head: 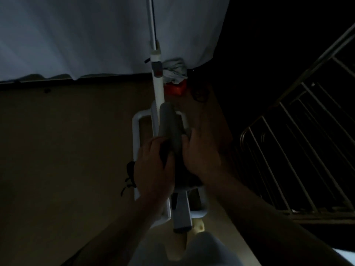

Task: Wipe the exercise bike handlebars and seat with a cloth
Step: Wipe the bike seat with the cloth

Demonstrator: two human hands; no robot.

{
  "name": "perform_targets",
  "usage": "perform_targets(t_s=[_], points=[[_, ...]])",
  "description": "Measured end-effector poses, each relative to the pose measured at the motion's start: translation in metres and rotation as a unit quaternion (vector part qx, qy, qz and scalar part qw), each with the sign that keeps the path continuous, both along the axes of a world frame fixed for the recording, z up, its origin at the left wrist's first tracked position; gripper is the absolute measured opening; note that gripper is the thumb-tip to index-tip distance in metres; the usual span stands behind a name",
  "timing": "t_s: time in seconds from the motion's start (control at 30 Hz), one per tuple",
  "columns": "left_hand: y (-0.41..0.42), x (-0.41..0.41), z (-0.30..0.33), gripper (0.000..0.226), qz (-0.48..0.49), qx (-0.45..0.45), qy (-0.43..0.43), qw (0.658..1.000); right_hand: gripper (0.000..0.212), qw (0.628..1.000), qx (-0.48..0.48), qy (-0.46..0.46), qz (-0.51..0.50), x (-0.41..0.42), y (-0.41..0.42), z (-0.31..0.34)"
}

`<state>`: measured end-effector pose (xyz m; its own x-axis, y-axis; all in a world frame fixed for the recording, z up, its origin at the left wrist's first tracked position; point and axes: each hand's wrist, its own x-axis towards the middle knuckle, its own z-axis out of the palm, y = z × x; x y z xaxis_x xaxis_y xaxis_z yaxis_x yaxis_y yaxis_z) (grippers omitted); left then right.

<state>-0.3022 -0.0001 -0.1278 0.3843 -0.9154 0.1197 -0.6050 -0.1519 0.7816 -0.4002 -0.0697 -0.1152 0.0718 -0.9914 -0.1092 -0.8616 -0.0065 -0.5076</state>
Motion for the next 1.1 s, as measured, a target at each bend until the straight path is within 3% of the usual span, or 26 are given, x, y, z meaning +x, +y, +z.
perform_targets(t_s=[0.07,0.2,0.37,0.57,0.7,0.83,0.9,1.0,1.1], points=[[-0.001,0.001,0.003,0.030,0.000,0.012,-0.010,1.000,0.048,0.999,0.052,-0.006,0.017,0.005,-0.014,0.003],[-0.014,0.007,0.007,0.028,0.022,0.038,-0.008,0.999,0.070,0.990,0.014,0.082,0.113,-0.003,0.007,0.006],[-0.017,0.004,0.004,0.024,0.072,0.043,0.029,0.996,0.062,0.983,0.119,-0.131,0.048,0.023,-0.058,-0.009],[-0.015,0.006,0.003,0.023,0.106,0.043,0.048,0.992,0.078,0.980,0.056,-0.074,0.177,0.015,-0.034,-0.014],[-0.016,0.004,0.000,0.022,0.124,0.028,0.061,0.990,0.057,0.979,-0.034,-0.041,0.199,0.042,-0.077,-0.012],[-0.015,0.004,-0.002,0.022,0.124,0.022,0.061,0.990,0.048,0.946,-0.101,-0.012,0.309,0.028,-0.073,-0.010],[-0.015,0.005,0.000,0.018,0.113,0.019,0.064,0.991,0.050,0.911,-0.113,-0.065,0.392,0.006,-0.037,-0.008],[-0.015,0.005,0.002,0.012,0.126,0.028,0.080,0.988,0.063,0.911,-0.090,-0.077,0.394,-0.014,-0.005,-0.009],[-0.014,0.004,0.001,0.013,0.138,0.031,0.071,0.987,0.057,0.922,-0.078,-0.030,0.379,-0.002,-0.026,-0.008]])
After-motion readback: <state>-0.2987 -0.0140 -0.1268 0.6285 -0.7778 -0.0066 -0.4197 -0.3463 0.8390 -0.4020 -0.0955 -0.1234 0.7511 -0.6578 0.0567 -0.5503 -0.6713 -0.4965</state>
